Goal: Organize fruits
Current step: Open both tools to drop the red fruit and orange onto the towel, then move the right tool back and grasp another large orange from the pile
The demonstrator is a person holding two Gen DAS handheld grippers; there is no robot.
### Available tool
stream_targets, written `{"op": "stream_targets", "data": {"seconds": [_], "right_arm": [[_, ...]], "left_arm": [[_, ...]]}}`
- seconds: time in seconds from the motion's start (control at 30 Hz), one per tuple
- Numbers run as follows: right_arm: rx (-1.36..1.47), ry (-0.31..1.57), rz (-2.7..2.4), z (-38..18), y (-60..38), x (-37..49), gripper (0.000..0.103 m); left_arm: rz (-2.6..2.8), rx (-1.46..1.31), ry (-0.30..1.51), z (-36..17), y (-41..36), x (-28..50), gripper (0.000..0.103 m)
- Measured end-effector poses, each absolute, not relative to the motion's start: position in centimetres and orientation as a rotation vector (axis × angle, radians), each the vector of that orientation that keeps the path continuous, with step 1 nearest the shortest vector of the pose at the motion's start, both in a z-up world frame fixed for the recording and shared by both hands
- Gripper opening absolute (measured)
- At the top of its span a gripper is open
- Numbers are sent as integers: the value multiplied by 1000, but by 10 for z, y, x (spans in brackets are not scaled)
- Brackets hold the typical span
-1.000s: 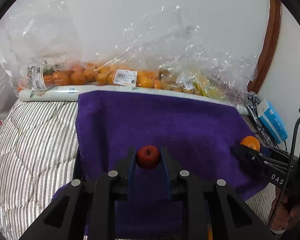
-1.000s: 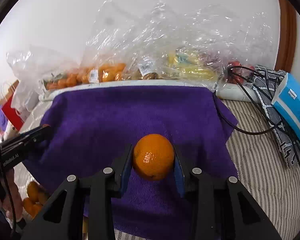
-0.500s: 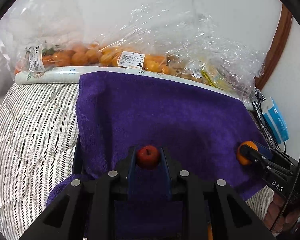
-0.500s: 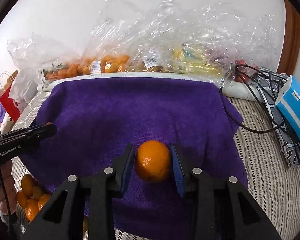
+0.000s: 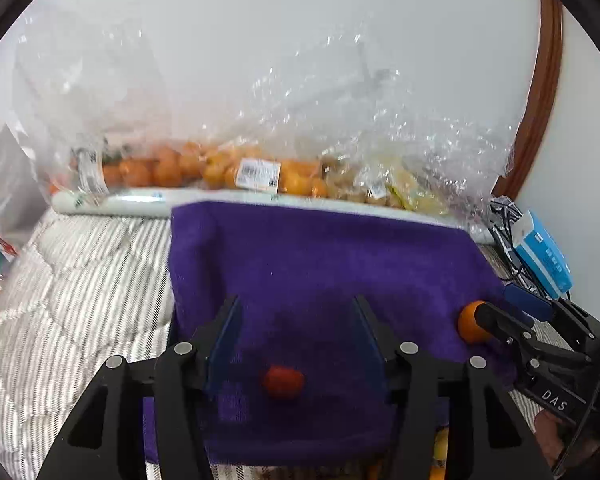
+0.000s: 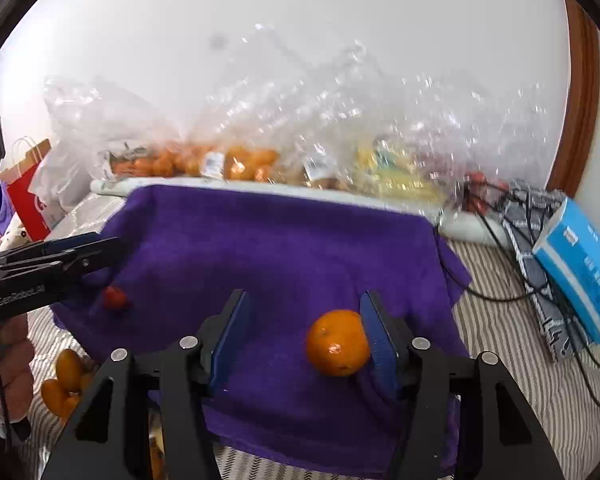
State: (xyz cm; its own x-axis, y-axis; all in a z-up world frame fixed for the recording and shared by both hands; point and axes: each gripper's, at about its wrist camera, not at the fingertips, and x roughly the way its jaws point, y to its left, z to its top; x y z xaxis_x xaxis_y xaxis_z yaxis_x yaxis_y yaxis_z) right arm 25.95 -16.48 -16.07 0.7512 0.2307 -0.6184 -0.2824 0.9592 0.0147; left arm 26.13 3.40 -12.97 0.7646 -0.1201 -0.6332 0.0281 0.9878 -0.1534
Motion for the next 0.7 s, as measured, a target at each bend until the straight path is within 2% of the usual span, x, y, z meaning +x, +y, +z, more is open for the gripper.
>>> {"op": "stream_targets", "data": {"seconds": [0.13, 0.37, 0.7], "right_arm": [[-101, 636, 252, -143, -159, 247, 59], [-74, 665, 238, -117, -155, 207, 59], [-2, 818, 314, -143, -145, 144, 59]], "left_arm": [[-80, -93, 649, -113, 27, 248, 53], [-89, -111, 684, -107, 36, 211, 53], [-10, -147, 820, -137, 95, 159, 51]]}}
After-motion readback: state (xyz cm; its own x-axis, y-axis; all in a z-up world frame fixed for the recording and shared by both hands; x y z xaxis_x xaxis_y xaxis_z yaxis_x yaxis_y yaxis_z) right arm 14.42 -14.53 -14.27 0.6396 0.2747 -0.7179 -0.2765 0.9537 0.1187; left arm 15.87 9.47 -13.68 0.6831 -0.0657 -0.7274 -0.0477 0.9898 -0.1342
